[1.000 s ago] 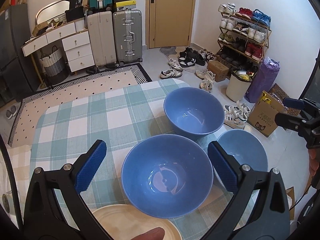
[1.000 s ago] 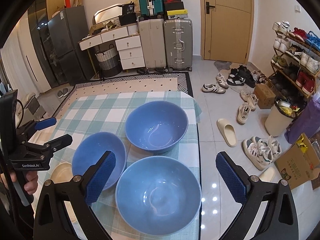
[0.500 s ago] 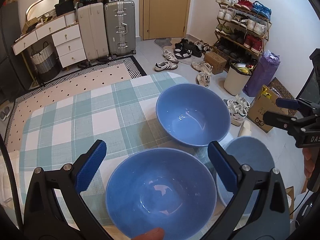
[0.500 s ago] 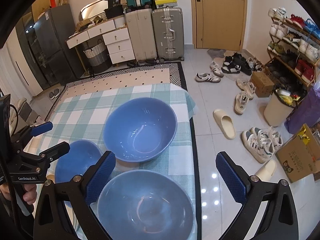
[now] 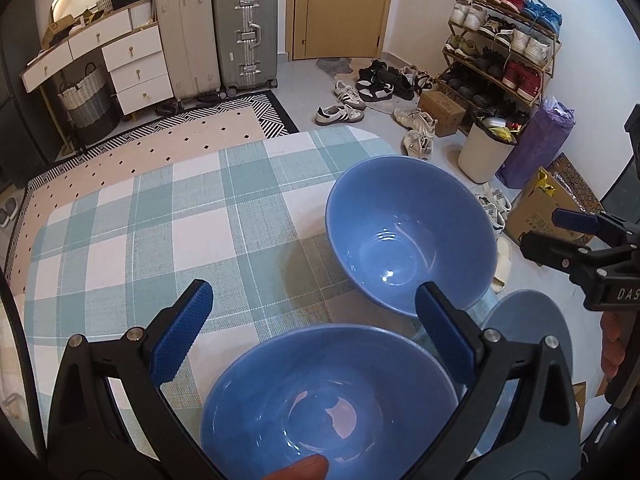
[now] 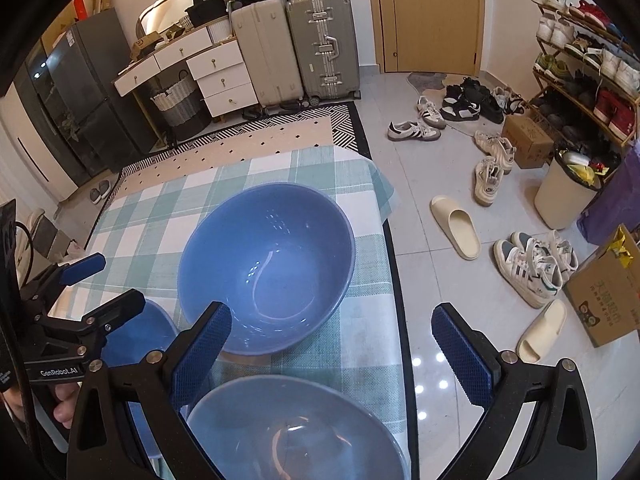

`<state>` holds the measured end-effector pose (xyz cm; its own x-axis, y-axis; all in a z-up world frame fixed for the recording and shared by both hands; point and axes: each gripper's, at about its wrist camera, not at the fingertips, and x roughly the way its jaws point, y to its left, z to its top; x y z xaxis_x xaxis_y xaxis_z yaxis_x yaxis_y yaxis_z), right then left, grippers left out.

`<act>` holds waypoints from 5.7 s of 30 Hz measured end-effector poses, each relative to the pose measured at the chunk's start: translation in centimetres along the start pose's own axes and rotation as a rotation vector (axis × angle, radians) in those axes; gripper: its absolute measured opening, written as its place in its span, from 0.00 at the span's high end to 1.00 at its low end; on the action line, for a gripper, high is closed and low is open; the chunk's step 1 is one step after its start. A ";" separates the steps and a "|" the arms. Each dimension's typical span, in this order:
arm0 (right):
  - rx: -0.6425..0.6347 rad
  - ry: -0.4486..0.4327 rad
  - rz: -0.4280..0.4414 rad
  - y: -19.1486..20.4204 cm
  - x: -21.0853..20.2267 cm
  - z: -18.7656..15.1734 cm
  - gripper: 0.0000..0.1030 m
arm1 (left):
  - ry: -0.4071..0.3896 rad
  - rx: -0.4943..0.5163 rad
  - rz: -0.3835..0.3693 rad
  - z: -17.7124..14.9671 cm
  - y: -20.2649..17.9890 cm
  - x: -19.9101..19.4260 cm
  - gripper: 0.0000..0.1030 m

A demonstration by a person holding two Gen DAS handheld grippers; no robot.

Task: Organize plates and bowls
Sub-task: 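Move both tools back and forward toward the nearest large blue bowl, then close the left tool on the blue bowl rim while the right tool grips the opposite rim, then lift the blue bowl with both tools and carry it over another blue bowl, then carry the held blue bowl with both tools past the other blue bowl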

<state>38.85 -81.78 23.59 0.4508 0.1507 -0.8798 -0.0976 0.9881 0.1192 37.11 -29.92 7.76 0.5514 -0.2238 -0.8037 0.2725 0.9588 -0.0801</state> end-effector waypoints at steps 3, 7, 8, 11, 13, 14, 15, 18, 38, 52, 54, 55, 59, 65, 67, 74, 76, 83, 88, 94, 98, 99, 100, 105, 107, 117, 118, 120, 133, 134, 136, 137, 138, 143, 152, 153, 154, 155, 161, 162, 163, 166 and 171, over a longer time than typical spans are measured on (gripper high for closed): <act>0.002 0.007 -0.007 -0.2 0.7 0.1 0.01 | 0.012 -0.015 -0.001 0.5 0.3 1.1 0.02; 0.013 0.023 -0.016 -0.8 1.9 0.3 0.01 | 0.033 -0.018 -0.002 1.1 0.3 2.8 0.02; 0.016 0.026 -0.014 -0.9 2.1 0.3 0.01 | 0.037 -0.019 -0.006 1.1 0.3 3.1 0.02; 0.027 0.044 -0.008 -1.3 3.2 0.5 0.01 | 0.059 -0.028 -0.011 1.3 0.2 4.1 0.02; 0.031 0.049 -0.007 -1.4 3.8 0.6 0.01 | 0.072 -0.037 -0.013 1.4 0.3 4.8 0.02; 0.033 0.052 -0.005 -1.4 4.0 0.7 0.01 | 0.077 -0.042 -0.015 1.4 0.4 5.1 0.03; 0.036 0.053 -0.001 -1.5 4.2 0.7 0.01 | 0.083 -0.047 -0.017 1.4 0.4 5.4 0.03; 0.040 0.060 0.008 -1.7 4.8 0.9 0.07 | 0.098 -0.062 -0.020 1.6 0.6 6.3 0.06; 0.014 0.114 0.065 -1.3 7.6 0.4 0.65 | 0.168 -0.071 -0.093 1.4 0.1 9.4 0.53; -0.022 0.079 0.036 -0.8 6.9 0.4 0.85 | 0.131 -0.015 -0.113 1.3 -1.3 8.5 0.87; -0.025 0.079 0.029 -0.7 6.9 0.3 0.85 | 0.131 -0.021 -0.117 1.4 -1.3 8.5 0.87; -0.026 0.078 0.028 -0.6 6.9 0.3 0.85 | 0.130 -0.023 -0.116 1.4 -1.3 8.4 0.87; -0.026 0.073 0.025 -0.5 6.7 0.5 0.85 | 0.114 -0.015 -0.106 1.4 -1.3 7.9 0.87; -0.027 0.058 0.025 -0.3 6.0 0.6 0.85 | 0.085 -0.013 -0.113 1.7 -1.1 6.3 0.87; -0.029 0.051 0.024 -0.1 5.5 0.6 0.85 | 0.072 -0.008 -0.110 1.7 -1.2 5.7 0.87; -0.040 0.016 0.021 0.3 3.3 0.6 0.85 | 0.032 0.001 -0.105 1.8 -1.5 2.9 0.87; -0.043 0.006 0.020 0.4 2.6 0.5 0.85 | 0.022 0.005 -0.104 1.8 -1.6 2.0 0.87; -0.056 -0.027 0.019 1.1 -0.2 0.2 0.85 | -0.016 0.011 -0.102 1.5 -1.9 -1.4 0.87; -0.066 -0.050 0.020 1.8 -2.1 -0.3 0.85 | -0.042 0.016 -0.097 1.2 -2.4 -4.3 0.87; -0.078 -0.076 0.027 2.6 -4.4 -1.0 0.85 | -0.070 0.019 -0.094 0.6 -2.9 -7.7 0.87; -0.088 -0.093 0.036 3.2 -5.9 -1.5 0.85 | -0.085 0.017 -0.093 -0.1 -3.0 -10.0 0.87; -0.091 -0.098 0.038 3.4 -6.3 -1.6 0.85 | -0.090 0.016 -0.092 -0.3 -3.0 -10.6 0.87; -0.095 -0.103 0.040 3.5 -6.7 -1.7 0.85 | -0.094 0.015 -0.091 -0.5 -3.1 -11.1 0.87; -0.108 -0.125 0.049 4.3 -8.5 -2.5 0.85 | -0.110 0.012 -0.083 -1.6 -3.2 -13.9 0.87; -0.112 -0.132 0.054 4.7 -9.2 -2.6 0.85 | -0.116 0.010 -0.081 -2.1 -3.2 -15.0 0.87; -0.142 -0.149 0.074 7.6 -11.2 -4.4 0.85 | -0.145 0.000 -0.066 -5.1 -3.0 -20.0 0.87; -0.146 -0.150 0.076 7.9 -11.4 -4.6 0.85 | -0.148 0.000 -0.063 -5.4 -2.9 -20.4 0.87; -0.151 -0.153 0.082 8.3 -11.7 -4.9 0.85 | -0.154 -0.005 -0.059 -6.0 -2.7 -21.2 0.87; -0.182 -0.143 0.122 10.4 -11.5 -6.5 0.84 | -0.167 -0.033 -0.027 -9.8 -0.9 -24.5 0.87; -0.185 -0.141 0.125 10.6 -11.4 -6.6 0.84 | -0.165 -0.035 -0.026 -9.9 -0.6 -24.3 0.87; -0.188 -0.138 0.128 10.8 -11.4 -6.8 0.84 | -0.164 -0.040 -0.024 -10.4 -0.3 -24.5 0.87; -0.191 -0.135 0.130 10.9 -11.3 -7.0 0.84 | -0.164 -0.043 -0.025 -10.5 -0.2 -24.3 0.87; -0.193 -0.133 0.131 11.0 -11.2 -7.1 0.84 | -0.163 -0.045 -0.024 -10.7 -0.1 -24.3 0.87; -0.206 -0.119 0.135 11.4 -10.5 -7.7 0.84 | -0.149 -0.054 -0.020 -11.2 0.5 -23.2 0.87; -0.222 -0.088 0.144 12.4 -8.6 -8.5 0.84 | -0.121 -0.067 -0.004 -12.2 2.0 -20.5 0.87; -0.223 -0.084 0.145 12.4 -8.4 -8.6 0.84 | -0.120 -0.068 -0.002 -12.3 2.2 -20.3 0.87; -0.223 -0.080 0.146 12.5 -8.2 -8.7 0.84 | -0.117 -0.069 -0.002 -12.5 2.3 -20.0 0.87; -0.223 -0.077 0.146 12.5 -7.9 -8.7 0.84 | -0.114 -0.070 -0.001 -12.5 2.4 -19.7 0.87; -0.225 -0.054 0.147 12.7 -6.7 -9.1 0.84 | -0.094 -0.072 0.005 -13.2 3.3 -17.8 0.87; -0.226 -0.051 0.145 12.8 -6.6 -9.1 0.84 | -0.090 -0.073 0.005 -13.3 3.4 -17.5 0.87; -0.228 -0.048 0.145 13.0 -6.4 -9.1 0.83 | -0.087 -0.075 0.005 -13.4 3.6 -17.2 0.87; -0.229 -0.036 0.143 13.1 -5.8 -9.3 0.83 | -0.076 -0.076 0.007 -13.7 4.1 -16.2 0.87; -0.235 -0.014 0.135 13.6 -4.6 -9.6 0.83 | -0.070 -0.071 0.025 -14.1 4.4 -15.0 0.87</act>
<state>26.94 -69.33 24.91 0.4314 0.2828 -0.8567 -0.3607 0.9245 0.1235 18.96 -19.85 11.15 0.6117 -0.2085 -0.7631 0.2022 0.9738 -0.1040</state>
